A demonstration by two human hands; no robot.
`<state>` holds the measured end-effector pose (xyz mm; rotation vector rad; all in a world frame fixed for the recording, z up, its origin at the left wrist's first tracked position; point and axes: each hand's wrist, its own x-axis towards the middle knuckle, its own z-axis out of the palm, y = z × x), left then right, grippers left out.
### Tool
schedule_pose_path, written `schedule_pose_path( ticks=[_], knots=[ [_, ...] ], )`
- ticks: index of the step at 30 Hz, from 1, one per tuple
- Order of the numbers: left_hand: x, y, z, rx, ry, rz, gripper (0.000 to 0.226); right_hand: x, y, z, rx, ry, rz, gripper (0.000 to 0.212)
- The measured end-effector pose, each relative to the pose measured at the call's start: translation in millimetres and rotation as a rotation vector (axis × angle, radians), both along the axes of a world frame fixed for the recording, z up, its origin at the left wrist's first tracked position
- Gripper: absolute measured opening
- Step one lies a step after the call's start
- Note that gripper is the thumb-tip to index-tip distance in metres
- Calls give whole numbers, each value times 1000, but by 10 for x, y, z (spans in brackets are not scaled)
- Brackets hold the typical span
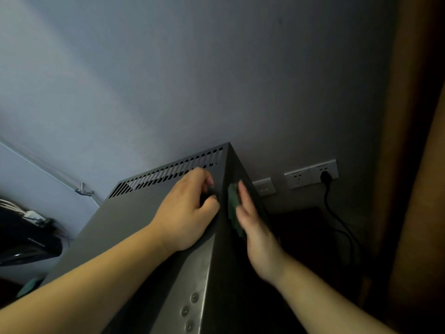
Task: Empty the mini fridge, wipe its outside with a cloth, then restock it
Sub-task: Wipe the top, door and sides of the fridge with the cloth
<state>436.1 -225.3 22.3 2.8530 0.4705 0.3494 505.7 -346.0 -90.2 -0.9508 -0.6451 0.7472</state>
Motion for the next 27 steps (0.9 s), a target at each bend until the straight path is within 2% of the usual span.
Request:
schedule_pose_path(
  ticks=[4,8,12,18,23,27],
  knots=[
    [2,-12,-2,0,-18,13,12,432,261,90,-29,-2,-27,74],
    [10,5,-18,10,-13,-2,8,78,59,-64,-10,14,26,56],
    [31,9,-17,28,-10,-9,8,38,12,-138,37,38,45,57],
    [28,-12,-14,30,-15,-5,7,735,475,-60,-75,6,-20,91],
    [38,4,-26,42,-33,-15,9,280,309,-131,19,1,-9,64],
    [44,4,-20,42,-22,-21,8,678,535,-44,-50,-40,-36,61]
  ],
)
